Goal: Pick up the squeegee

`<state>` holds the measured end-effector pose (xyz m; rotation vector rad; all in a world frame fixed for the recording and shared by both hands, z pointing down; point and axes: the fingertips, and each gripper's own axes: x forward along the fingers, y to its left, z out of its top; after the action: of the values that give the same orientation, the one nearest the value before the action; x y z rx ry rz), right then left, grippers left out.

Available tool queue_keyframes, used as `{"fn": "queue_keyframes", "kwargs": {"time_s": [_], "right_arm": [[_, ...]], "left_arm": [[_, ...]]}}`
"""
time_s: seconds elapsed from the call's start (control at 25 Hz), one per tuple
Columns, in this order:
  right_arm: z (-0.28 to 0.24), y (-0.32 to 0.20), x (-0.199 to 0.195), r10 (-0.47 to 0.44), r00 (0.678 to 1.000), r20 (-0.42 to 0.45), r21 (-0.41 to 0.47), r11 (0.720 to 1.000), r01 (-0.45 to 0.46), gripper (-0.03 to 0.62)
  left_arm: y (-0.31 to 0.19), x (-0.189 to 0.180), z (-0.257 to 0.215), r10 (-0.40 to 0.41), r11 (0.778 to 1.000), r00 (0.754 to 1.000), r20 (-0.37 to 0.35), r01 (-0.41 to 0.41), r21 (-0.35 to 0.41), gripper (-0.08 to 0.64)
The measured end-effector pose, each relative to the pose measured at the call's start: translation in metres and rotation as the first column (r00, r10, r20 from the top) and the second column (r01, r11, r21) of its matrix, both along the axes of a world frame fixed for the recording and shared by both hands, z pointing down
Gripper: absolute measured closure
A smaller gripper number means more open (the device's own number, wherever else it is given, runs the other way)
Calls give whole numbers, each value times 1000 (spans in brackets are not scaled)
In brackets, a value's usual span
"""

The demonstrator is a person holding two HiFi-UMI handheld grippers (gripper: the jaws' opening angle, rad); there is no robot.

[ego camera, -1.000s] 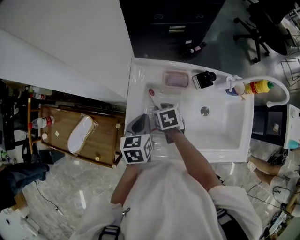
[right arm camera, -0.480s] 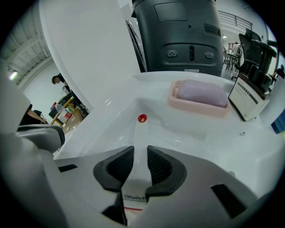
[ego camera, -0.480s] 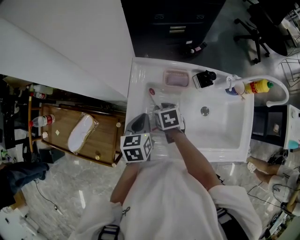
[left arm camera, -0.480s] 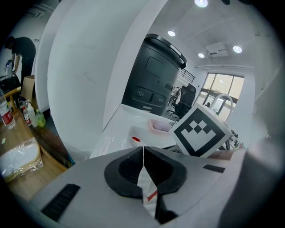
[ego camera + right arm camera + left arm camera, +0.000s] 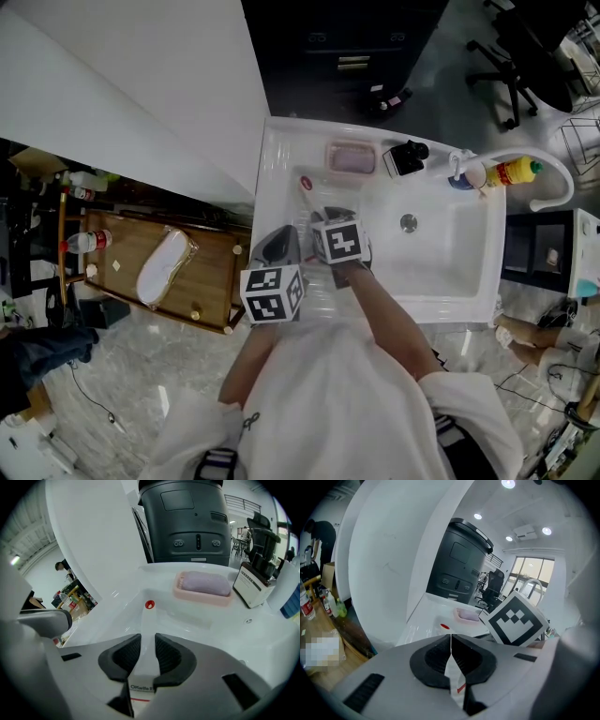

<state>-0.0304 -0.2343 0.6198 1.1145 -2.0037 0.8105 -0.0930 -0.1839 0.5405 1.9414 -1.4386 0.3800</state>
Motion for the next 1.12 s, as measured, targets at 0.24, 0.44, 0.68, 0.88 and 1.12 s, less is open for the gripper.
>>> {"fn": "queue_keyframes", "kwargs": {"time_s": [0.24, 0.44, 0.68, 0.88, 1.12], "right_arm": [[-8, 8, 7, 21, 1000, 2, -7, 1000, -21, 488], [-16, 13, 5, 21, 999, 32, 10, 1000, -22, 488], [-29, 18, 10, 31, 999, 35, 52, 998, -33, 488], [-35, 22, 17, 36, 999, 24, 81, 996, -38, 488], [-52, 24, 18, 51, 997, 55, 136, 989, -58, 488]], "left_arm": [[3, 2, -5, 10, 1000, 1000, 0, -10, 12, 532], [6, 3, -9, 10, 1000, 1000, -3, -10, 28, 532], [7, 6, -13, 5, 999, 1000, -5, -5, 37, 532], [10, 9, -18, 12, 999, 1000, -3, -12, 49, 532], [12, 13, -24, 22, 997, 1000, 2, -22, 71, 532]]}}
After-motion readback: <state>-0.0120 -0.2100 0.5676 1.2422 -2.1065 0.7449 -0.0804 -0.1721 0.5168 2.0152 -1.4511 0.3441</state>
